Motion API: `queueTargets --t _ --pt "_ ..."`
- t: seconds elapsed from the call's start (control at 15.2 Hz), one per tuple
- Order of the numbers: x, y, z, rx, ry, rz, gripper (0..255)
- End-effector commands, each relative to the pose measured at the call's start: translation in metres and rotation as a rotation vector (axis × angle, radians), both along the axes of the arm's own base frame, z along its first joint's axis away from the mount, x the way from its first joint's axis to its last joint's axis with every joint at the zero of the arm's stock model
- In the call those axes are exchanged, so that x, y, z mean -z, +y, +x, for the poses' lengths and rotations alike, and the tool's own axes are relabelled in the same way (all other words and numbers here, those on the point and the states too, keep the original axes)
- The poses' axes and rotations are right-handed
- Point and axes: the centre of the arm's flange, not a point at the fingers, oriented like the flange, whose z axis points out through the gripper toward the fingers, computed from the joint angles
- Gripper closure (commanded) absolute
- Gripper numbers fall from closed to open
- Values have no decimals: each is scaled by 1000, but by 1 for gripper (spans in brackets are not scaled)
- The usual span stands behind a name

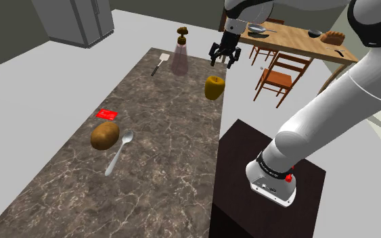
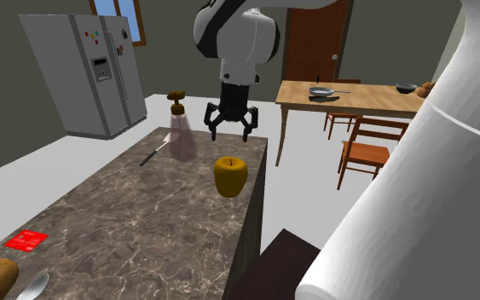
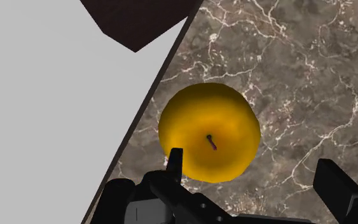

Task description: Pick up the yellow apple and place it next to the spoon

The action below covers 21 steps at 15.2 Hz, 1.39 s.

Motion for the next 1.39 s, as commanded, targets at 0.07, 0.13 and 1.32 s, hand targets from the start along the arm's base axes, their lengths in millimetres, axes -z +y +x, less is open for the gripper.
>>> queueTargets --t 0.07,0.13,1.32 --pt "22 -26 6 73 9 16 0" --pt "28 -24 6 73 9 16 0" --pt "61 -17 6 73 9 16 255"
